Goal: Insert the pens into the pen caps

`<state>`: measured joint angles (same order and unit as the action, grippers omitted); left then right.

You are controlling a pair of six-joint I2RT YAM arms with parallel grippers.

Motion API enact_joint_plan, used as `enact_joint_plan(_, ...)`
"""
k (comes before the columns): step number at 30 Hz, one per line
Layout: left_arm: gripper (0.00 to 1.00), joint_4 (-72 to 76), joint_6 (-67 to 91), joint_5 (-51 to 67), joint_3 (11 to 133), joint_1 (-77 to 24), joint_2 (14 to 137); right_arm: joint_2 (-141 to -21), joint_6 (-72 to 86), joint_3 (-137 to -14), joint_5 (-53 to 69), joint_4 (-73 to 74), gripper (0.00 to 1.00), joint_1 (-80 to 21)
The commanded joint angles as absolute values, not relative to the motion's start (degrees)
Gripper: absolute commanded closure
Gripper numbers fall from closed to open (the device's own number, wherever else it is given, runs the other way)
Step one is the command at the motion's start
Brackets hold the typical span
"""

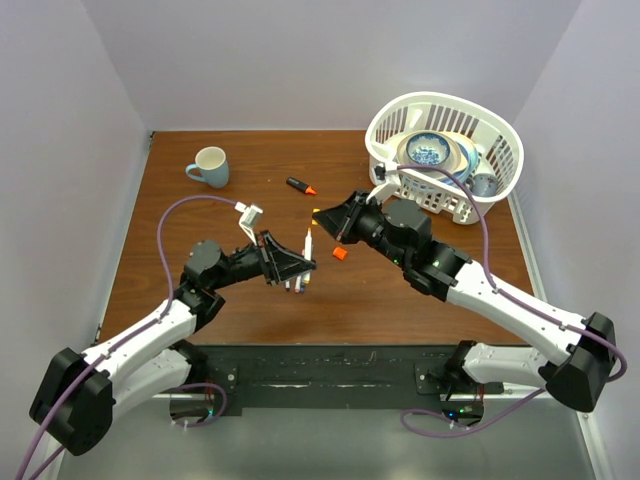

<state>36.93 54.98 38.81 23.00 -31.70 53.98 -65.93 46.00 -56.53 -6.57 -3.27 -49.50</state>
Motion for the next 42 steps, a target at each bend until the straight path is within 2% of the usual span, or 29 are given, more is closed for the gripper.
enact_joint_plan(1,1.0,42.9,57.1,40.6,22.2,-32.1,53.2,-65.1,45.5,-58.5,-7.7,-5.4,0.96,-49.7)
enact_joint_plan(19,1.0,46.1,59.2,41.4,20.5,-32.1,53.5,-66.7,47.1,-59.0,-5.8,-6.2,0.96,-50.8)
enact_joint_plan(32,1.0,34.1,52.5,40.3,24.2,-32.0,52.6,-65.0,47.8,-56.3,-6.4,-7.8,0.96,-51.9)
enact_joint_plan(42,1.0,34.9,52.5,40.0,25.2,-32.0,52.5,-64.1,44.7,-56.7,-8.3,-4.3,0.96,-51.9)
